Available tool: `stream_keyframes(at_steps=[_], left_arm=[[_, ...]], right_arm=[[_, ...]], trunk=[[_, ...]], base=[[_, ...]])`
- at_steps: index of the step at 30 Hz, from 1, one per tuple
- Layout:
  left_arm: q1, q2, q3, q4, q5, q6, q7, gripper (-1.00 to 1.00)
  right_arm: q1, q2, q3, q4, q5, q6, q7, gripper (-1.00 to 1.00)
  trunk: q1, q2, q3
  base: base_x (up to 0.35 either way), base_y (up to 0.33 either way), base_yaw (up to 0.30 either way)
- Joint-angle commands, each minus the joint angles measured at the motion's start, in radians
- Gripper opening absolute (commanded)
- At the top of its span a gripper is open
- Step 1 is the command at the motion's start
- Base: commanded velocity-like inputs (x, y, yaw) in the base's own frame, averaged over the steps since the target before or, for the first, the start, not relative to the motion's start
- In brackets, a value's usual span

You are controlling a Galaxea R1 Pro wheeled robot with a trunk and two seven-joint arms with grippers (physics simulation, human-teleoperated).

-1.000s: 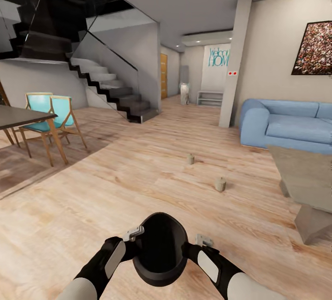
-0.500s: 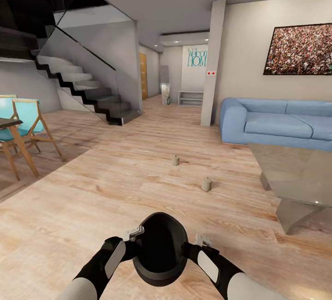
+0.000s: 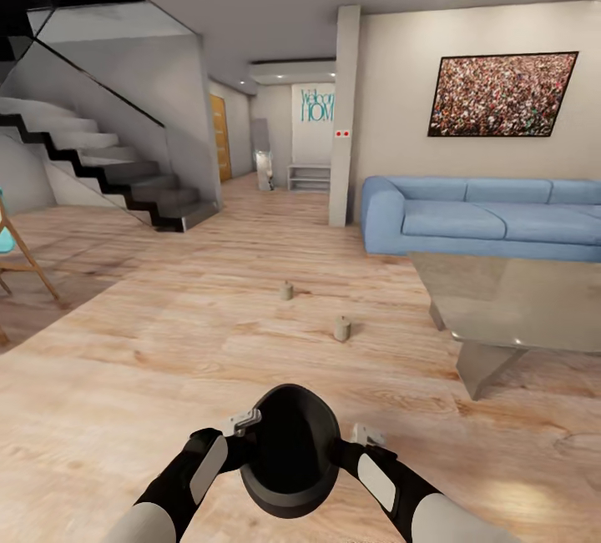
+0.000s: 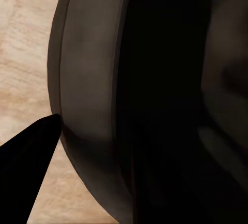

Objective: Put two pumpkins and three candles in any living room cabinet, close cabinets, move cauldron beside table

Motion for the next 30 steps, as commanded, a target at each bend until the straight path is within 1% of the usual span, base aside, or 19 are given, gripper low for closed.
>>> stream_keyframes(at_steps=[1,4,8,11,20,30], left_arm=[[0.0,0.037,-0.002,-0.001,0.008,0.005,0.011,-1.0],[0.0,0.037,-0.002,0.0,0.008,0.005,0.011,-1.0],[0.0,0.037,-0.002,0.0,0.009,0.005,0.011,-1.0],[0.0,0.037,-0.002,0.0,0.008,0.005,0.011,-1.0],[0.0,0.037,-0.002,0.0,0.008,0.005,0.011,-1.0],[0.0,0.037,-0.002,0.0,0.008,0.005,0.011,-1.0]], right_arm=[[-0.001,-0.001,-0.003,-0.083,-0.011,-0.003,0.0,-1.0],[-0.001,-0.001,-0.003,-0.083,-0.011,-0.003,0.013,-1.0],[-0.001,-0.001,-0.004,-0.083,-0.011,0.0,0.027,-1.0],[-0.001,-0.001,-0.004,-0.083,-0.011,0.001,0.03,-1.0],[-0.001,-0.001,-0.004,-0.083,-0.011,0.001,0.031,-1.0],[-0.001,-0.001,-0.004,-0.083,-0.011,0.004,0.034,-1.0]], trunk=[[0.0,-0.001,-0.001],[0.0,-0.001,0.0],[0.0,-0.001,0.002],[0.0,-0.001,0.002],[0.0,-0.001,0.002],[0.0,-0.001,0.002]], base=[[0.005,0.0,-0.286],[0.084,0.0,-0.286],[0.246,0.0,-0.281],[0.313,0.0,-0.186],[0.329,0.0,-0.057],[0.332,0.0,-0.267]])
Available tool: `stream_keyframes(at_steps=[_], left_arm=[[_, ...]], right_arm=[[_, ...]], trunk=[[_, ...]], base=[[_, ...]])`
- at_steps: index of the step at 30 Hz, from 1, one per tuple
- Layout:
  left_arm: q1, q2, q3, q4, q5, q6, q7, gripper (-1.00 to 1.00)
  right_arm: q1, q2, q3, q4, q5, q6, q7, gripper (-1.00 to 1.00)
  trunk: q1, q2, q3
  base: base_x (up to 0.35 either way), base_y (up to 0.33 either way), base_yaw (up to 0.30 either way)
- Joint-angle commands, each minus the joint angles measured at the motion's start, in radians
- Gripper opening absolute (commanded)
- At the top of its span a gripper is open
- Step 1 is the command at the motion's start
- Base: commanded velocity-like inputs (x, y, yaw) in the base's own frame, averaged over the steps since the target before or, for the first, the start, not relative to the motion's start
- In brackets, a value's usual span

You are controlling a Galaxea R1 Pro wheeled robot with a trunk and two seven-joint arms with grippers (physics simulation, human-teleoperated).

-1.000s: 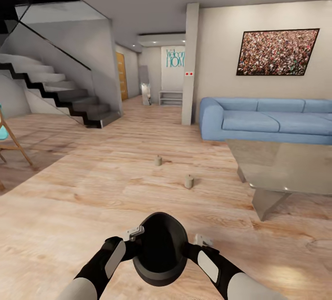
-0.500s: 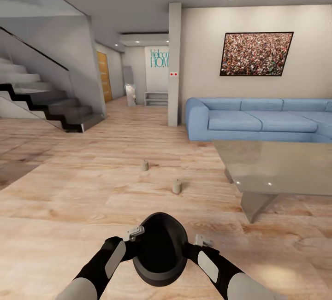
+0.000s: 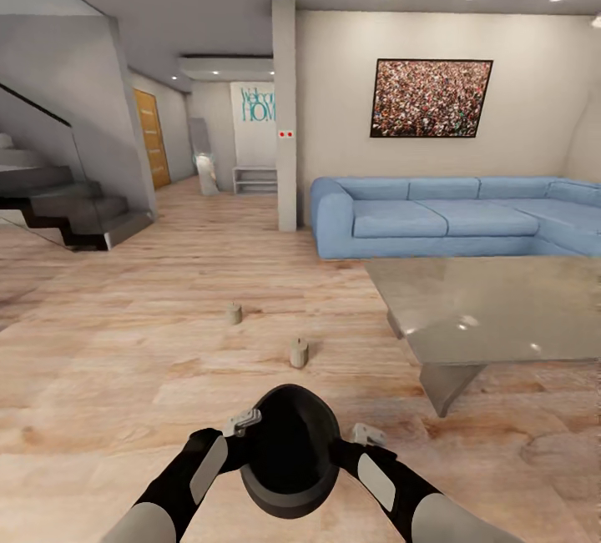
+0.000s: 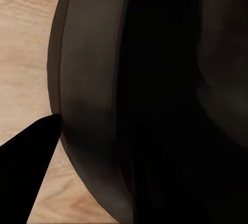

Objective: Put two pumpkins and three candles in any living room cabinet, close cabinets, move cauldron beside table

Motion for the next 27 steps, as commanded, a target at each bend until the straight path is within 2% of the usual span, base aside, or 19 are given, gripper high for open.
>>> stream_keyframes(at_steps=[1,4,10,11,15,27], left_arm=[[0.0,0.037,-0.003,-0.001,0.007,0.005,0.011,-1.0],[0.0,0.037,-0.003,-0.001,0.008,0.005,0.011,-1.0],[0.0,0.037,-0.003,-0.001,0.007,0.005,0.011,-1.0],[0.002,0.006,-0.001,-0.008,0.009,0.004,0.003,-1.0],[0.003,0.003,0.007,-0.015,-0.004,0.004,0.003,-1.0],[0.002,-0.002,0.013,-0.015,-0.016,0.003,0.004,-1.0]], right_arm=[[-0.002,-0.001,-0.006,-0.081,-0.009,0.003,0.037,-1.0],[-0.002,-0.001,-0.006,-0.081,-0.009,0.003,0.037,-1.0],[-0.002,-0.001,-0.006,-0.081,-0.009,0.0,0.037,-1.0],[-0.002,-0.006,0.002,-0.005,-0.015,0.007,0.001,-1.0],[-0.002,-0.002,-0.04,-0.023,0.053,0.016,0.015,-1.0],[-0.002,-0.001,-0.06,-0.018,0.069,0.012,0.013,-1.0]], trunk=[[0.0,-0.001,-0.001],[0.0,-0.001,-0.001],[0.0,-0.001,-0.001],[0.0,-0.001,-0.001],[0.0,-0.001,-0.001],[0.0,-0.001,-0.001]], base=[[0.332,0.0,-0.287],[0.332,0.0,-0.212],[0.333,0.0,-0.04],[0.0,0.0,0.0],[0.0,0.0,0.0],[0.0,0.0,0.0]])
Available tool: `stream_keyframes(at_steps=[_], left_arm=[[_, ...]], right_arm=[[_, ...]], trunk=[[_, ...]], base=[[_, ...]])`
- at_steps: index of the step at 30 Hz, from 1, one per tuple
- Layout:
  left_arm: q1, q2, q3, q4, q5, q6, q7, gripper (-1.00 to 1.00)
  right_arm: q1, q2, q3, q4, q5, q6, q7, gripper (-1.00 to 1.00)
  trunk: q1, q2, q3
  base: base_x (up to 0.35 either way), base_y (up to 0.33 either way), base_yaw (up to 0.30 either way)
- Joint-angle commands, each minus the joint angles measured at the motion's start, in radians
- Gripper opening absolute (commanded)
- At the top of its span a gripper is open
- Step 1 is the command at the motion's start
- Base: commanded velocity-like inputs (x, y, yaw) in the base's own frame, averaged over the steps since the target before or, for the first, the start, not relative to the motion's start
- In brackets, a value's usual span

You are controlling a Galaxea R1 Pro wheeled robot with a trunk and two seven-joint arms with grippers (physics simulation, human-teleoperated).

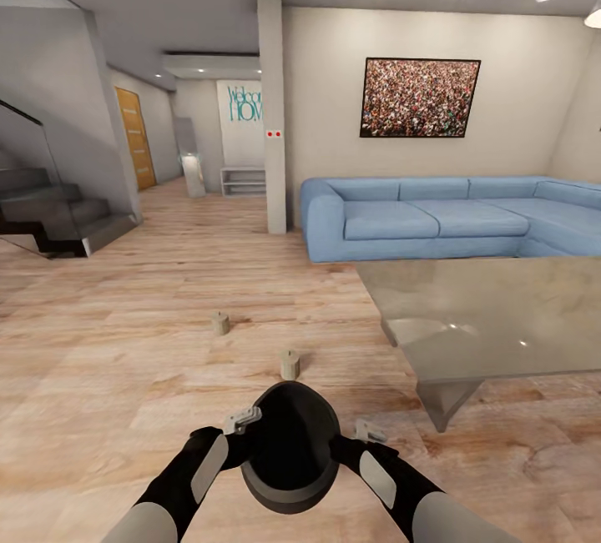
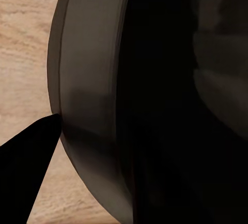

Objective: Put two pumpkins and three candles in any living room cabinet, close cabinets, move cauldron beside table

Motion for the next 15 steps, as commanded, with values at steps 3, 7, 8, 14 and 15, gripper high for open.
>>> stream_keyframes(at_steps=[3,7,8,14,15], left_arm=[[0.0,0.005,-0.006,0.0,0.011,0.004,0.011,-1.0],[0.0,-0.001,0.003,0.0,-0.003,0.004,0.011,-1.0],[0.0,-0.003,0.006,0.0,-0.007,0.004,0.011,-1.0],[0.0,-0.015,0.027,0.0,-0.037,0.004,0.011,-1.0],[0.0,-0.017,0.031,0.0,-0.042,0.004,0.01,-1.0]], right_arm=[[-0.001,-0.002,0.008,-0.007,-0.009,0.004,-0.011,-1.0],[-0.001,-0.003,-0.006,-0.004,0.005,0.004,-0.003,-1.0],[-0.001,-0.003,-0.011,-0.003,0.009,0.004,0.0,-1.0],[-0.001,-0.003,-0.044,0.005,0.04,0.004,0.016,-1.0],[-0.001,-0.003,-0.05,0.005,0.046,0.004,0.019,-1.0]], trunk=[[0.0,-0.001,-0.001],[0.0,-0.001,-0.001],[0.0,-0.001,-0.001],[0.0,-0.001,-0.001],[0.0,-0.001,-0.001]], base=[[0.0,0.0,0.0],[0.0,0.0,0.0],[0.0,0.0,0.0],[0.0,0.0,0.0],[0.0,0.0,0.0]])
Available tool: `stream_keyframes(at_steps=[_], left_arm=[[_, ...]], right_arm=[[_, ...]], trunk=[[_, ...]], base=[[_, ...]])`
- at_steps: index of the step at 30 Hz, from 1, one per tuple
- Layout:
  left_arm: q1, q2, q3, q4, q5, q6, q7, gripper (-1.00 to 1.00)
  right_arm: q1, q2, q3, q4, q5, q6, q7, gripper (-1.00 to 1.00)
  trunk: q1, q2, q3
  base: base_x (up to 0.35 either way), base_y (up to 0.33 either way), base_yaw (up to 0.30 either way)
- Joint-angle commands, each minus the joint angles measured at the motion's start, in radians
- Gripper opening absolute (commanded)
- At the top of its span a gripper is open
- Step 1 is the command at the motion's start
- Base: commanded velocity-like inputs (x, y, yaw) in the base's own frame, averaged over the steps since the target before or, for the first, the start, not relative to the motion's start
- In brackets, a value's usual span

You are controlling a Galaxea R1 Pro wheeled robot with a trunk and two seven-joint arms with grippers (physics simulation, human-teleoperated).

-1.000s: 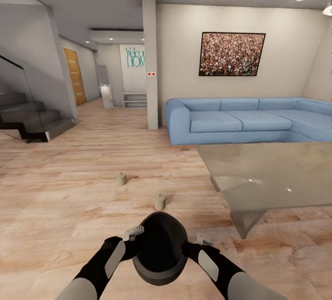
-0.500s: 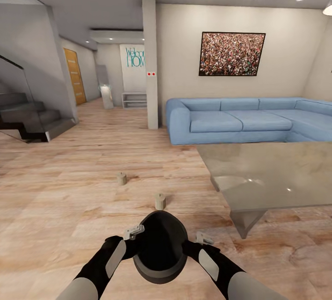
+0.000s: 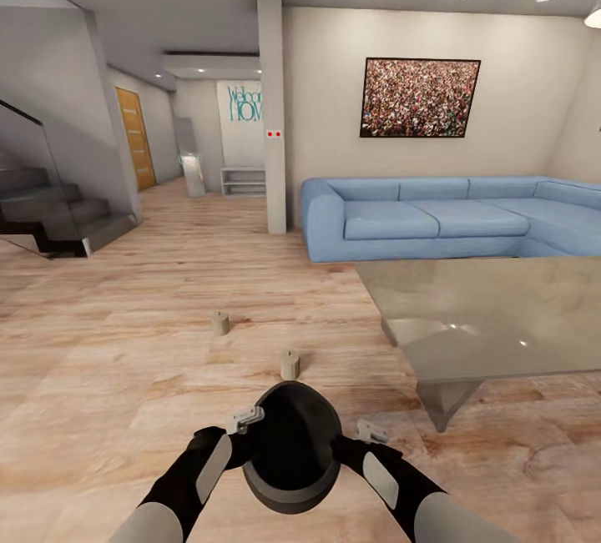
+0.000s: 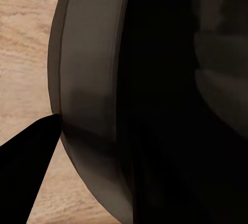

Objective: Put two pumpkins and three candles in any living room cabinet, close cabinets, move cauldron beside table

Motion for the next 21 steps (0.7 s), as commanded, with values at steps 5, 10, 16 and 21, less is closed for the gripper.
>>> stream_keyframes(at_steps=[5,10,16,21], left_arm=[[0.0,0.073,-0.066,0.0,0.109,0.004,0.01,-1.0],[0.0,0.073,-0.066,0.0,0.109,0.004,0.01,-1.0],[0.0,0.073,-0.066,0.0,0.109,0.004,0.01,-1.0],[0.0,0.073,-0.066,0.0,0.109,0.004,0.01,-1.0]], right_arm=[[-0.001,-0.001,0.146,-0.084,-0.17,0.005,-0.064,-1.0],[-0.001,0.0,0.146,-0.084,-0.17,0.004,-0.064,-1.0],[-0.001,0.0,0.146,-0.084,-0.17,0.003,-0.063,-1.0],[-0.001,0.0,0.146,-0.084,-0.17,0.003,-0.063,-1.0]], trunk=[[0.0,-0.001,-0.001],[0.0,-0.001,-0.001],[0.0,-0.001,-0.001],[0.0,-0.001,-0.001]], base=[[0.0,0.0,0.0],[0.0,0.0,0.0],[0.0,0.0,0.0],[0.0,0.0,0.0]])
